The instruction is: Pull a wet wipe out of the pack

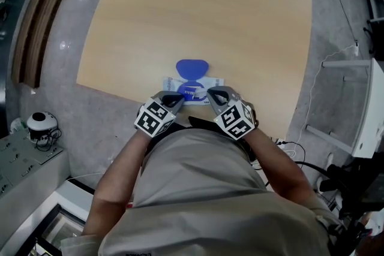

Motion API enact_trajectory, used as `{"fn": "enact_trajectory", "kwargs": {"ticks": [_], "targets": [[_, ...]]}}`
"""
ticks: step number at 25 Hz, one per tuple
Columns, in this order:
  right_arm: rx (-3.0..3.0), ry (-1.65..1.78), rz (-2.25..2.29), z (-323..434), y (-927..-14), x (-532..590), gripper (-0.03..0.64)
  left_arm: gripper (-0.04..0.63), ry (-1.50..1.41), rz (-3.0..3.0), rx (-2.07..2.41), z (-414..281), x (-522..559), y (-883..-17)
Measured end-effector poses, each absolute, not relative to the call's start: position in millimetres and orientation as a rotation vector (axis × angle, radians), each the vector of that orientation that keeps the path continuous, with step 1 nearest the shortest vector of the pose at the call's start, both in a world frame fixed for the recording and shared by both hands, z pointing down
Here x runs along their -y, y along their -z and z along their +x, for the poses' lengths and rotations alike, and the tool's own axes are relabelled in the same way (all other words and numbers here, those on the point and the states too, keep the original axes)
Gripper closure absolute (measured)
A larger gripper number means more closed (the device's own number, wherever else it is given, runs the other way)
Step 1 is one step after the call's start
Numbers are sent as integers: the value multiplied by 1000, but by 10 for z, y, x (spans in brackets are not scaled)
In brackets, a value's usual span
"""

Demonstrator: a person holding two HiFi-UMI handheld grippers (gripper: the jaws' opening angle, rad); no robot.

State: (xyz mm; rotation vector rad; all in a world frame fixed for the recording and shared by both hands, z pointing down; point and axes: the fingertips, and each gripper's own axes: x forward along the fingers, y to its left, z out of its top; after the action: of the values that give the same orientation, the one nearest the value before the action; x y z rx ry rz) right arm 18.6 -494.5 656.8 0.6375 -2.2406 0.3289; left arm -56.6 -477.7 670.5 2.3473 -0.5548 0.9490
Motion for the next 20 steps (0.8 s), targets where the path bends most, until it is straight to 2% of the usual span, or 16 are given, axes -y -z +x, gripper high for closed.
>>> {"fn": "enact_trajectory", "kwargs": {"ticks": [20], "targets": [[2312,-298,821,425,-5883,5154,614,591,-933,2359,580,-568,4756,-6689]]}}
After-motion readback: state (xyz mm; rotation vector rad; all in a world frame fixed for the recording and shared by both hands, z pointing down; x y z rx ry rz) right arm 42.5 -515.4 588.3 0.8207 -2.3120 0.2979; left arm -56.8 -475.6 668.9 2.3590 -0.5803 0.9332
